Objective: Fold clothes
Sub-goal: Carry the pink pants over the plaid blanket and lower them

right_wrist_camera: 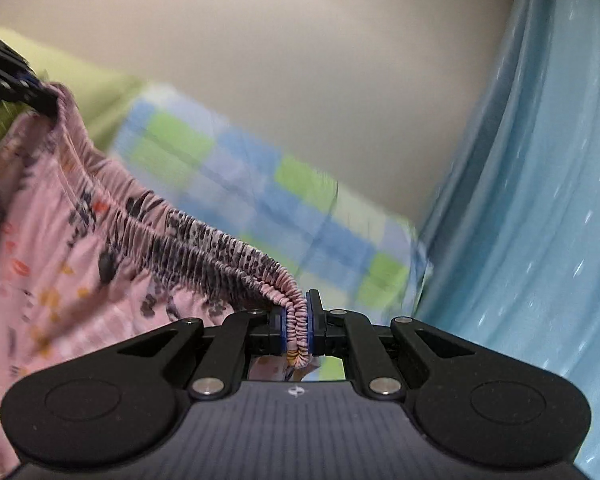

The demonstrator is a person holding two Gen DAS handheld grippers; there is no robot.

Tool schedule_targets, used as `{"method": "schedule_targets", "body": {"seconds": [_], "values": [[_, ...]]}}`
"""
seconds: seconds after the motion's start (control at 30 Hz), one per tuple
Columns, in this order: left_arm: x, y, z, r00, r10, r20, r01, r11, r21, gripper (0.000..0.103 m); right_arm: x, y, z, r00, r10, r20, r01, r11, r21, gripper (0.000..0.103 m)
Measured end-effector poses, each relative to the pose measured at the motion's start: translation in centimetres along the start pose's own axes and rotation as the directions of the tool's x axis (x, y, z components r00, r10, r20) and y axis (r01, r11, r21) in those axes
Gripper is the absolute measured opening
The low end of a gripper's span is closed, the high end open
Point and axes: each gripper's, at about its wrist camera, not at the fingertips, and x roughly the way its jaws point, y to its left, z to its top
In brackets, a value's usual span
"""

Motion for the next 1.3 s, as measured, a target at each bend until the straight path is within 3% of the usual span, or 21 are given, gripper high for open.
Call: {"method": "schedule_targets", "body": {"seconds": [0.2, 0.3, 0.4, 0.53, 0.57, 0.63, 0.67, 0.7, 0.8, 0.97, 1.13, 1.23, 1.3], "values": [[18.2, 1.2, -7.5, 0.979, -0.013, -0.205, 0.006, 0.999, -0.032, 0.007, 17.5, -1.5, -6.9, 0.978, 0.064, -0.198, -0.042, 0.993, 0.113, 0.008], [26.5, 2.7, -12.5, 0.952, -0.029, -0.305, 0.012, 0.998, -0.058, 0.007, 26.6, 0.1, -10.4, 0.954, 0.093, -0.286, -0.059, 0.990, 0.125, 0.008], [32.3, 3.4, -17.1, 0.915, -0.033, -0.402, 0.003, 0.997, -0.075, 0.007, 33.5, 1.2, -14.4, 0.924, 0.134, -0.358, -0.083, 0.984, 0.155, 0.008], [35.3, 3.9, -20.6, 0.890, -0.034, -0.456, -0.005, 0.996, -0.084, 0.008, 38.1, 2.8, -17.8, 0.894, 0.182, -0.409, -0.108, 0.974, 0.198, 0.009], [35.3, 4.1, -21.2, 0.887, -0.031, -0.461, -0.006, 0.997, -0.078, 0.011, 39.0, 2.9, -18.0, 0.890, 0.185, -0.417, -0.109, 0.974, 0.199, 0.013], [35.4, 4.2, -21.5, 0.885, -0.005, -0.466, -0.019, 0.999, -0.047, 0.020, 39.8, 3.0, -18.4, 0.874, 0.211, -0.437, -0.131, 0.970, 0.205, 0.031], [35.1, 4.4, -21.4, 0.886, 0.010, -0.463, -0.034, 0.998, -0.043, 0.027, 39.6, 2.6, -18.6, 0.871, 0.222, -0.437, -0.135, 0.966, 0.221, 0.037], [34.5, 4.6, -21.1, 0.888, 0.017, -0.459, -0.043, 0.998, -0.048, 0.030, 39.2, 2.1, -18.7, 0.872, 0.230, -0.432, -0.134, 0.961, 0.243, 0.037], [32.0, 5.3, -19.9, 0.894, 0.038, -0.446, -0.065, 0.997, -0.046, 0.031, 36.3, 0.3, -18.8, 0.876, 0.255, -0.410, -0.121, 0.938, 0.324, 0.043], [24.7, 5.8, -18.8, 0.901, 0.020, -0.434, -0.057, 0.996, -0.072, 0.041, 25.4, -3.0, -19.3, 0.890, 0.260, -0.375, -0.073, 0.893, 0.444, 0.049], [15.6, 4.7, -21.5, 0.865, -0.126, -0.486, 0.041, 0.982, -0.183, 0.041, 16.0, -2.1, -20.8, 0.885, 0.258, -0.389, -0.017, 0.850, 0.526, 0.050], [11.7, 3.5, -23.1, 0.837, -0.203, -0.507, 0.088, 0.966, -0.241, 0.041, 13.0, -1.5, -22.3, 0.869, 0.272, -0.413, 0.006, 0.830, 0.558, 0.050], [9.9, 2.5, -23.8, 0.820, -0.229, -0.524, 0.102, 0.960, -0.260, 0.041, 12.3, -1.5, -23.0, 0.863, 0.300, -0.407, 0.012, 0.793, 0.609, 0.050]]}}
